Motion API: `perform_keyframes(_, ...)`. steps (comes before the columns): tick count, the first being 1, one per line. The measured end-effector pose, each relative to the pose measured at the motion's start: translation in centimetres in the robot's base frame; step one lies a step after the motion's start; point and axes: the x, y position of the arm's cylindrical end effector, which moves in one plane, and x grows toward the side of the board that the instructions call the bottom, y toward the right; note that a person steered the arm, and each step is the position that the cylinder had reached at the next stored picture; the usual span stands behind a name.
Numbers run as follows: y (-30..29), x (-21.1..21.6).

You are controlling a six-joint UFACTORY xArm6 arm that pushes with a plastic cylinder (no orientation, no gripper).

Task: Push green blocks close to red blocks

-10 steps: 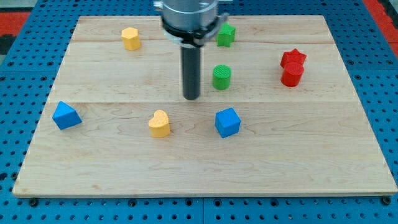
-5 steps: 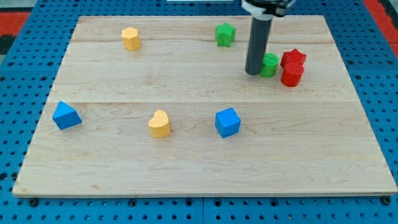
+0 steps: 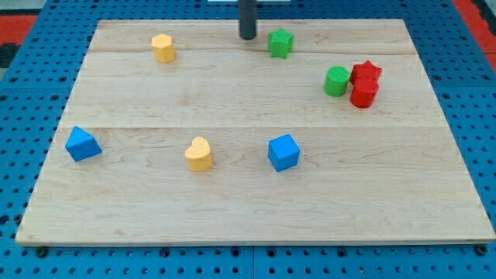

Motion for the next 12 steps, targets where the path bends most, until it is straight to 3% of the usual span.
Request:
perform_keyframes(2,10.6,5.4)
perform_keyframes(4,0.3,2.8)
perform_keyframes(7,-4.7,4.3)
perform_keyframes(10,9.7,6.4)
perform_keyframes(11,10.3,6.2)
perform_keyframes(12,5.0,5.6)
